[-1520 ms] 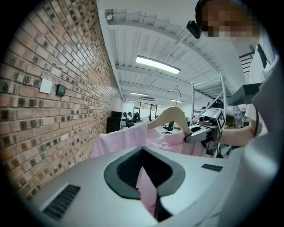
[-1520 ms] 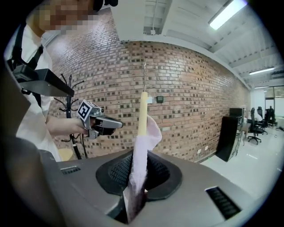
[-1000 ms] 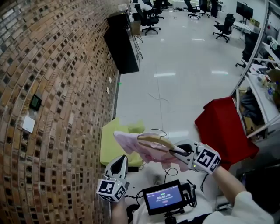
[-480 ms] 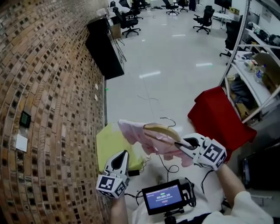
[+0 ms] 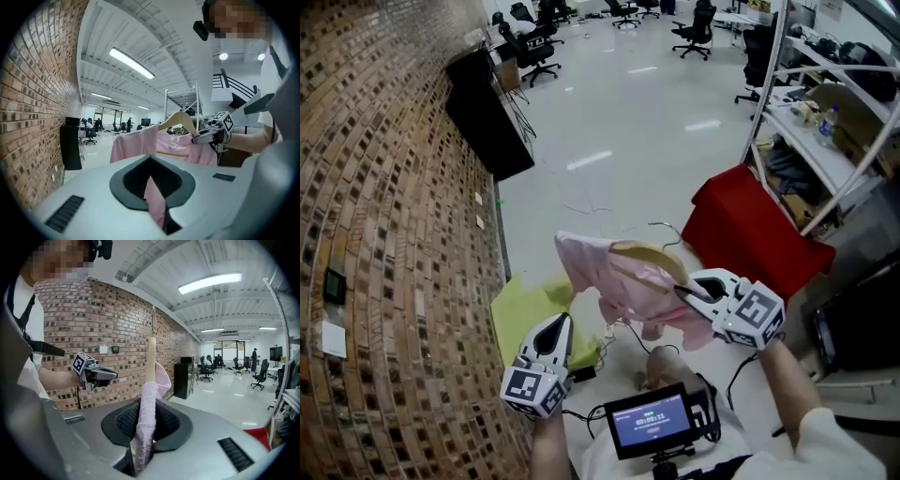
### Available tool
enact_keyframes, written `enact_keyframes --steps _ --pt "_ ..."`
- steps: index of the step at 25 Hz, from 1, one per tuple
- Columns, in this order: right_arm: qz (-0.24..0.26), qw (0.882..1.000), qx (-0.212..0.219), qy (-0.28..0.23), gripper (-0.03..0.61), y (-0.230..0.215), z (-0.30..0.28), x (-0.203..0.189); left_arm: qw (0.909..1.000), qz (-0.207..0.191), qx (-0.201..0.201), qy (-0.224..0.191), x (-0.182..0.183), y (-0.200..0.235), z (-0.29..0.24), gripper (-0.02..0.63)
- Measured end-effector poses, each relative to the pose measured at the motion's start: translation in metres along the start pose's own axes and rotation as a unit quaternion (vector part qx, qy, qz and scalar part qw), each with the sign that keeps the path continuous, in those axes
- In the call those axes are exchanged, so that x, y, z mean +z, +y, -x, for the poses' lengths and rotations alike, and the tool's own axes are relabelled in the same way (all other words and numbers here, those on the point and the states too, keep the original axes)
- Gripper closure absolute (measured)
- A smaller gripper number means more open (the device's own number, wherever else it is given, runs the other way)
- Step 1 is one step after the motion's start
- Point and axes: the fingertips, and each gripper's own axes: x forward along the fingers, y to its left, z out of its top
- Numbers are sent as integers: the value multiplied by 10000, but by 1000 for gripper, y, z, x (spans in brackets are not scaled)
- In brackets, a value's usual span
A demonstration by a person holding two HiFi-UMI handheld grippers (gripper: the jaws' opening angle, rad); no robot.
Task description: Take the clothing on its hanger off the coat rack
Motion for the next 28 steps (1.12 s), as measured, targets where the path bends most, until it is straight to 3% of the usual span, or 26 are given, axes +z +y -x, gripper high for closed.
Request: enact_keyframes --steps 13,28 --pt "-222 9980 -597 -3 534 -46 38 8 9991 -29 -410 78 5 -9 -47 606" --pt "-349 9964 -755 -162 534 -226 97 22 9974 -150 -666 242 67 -56 -242 606"
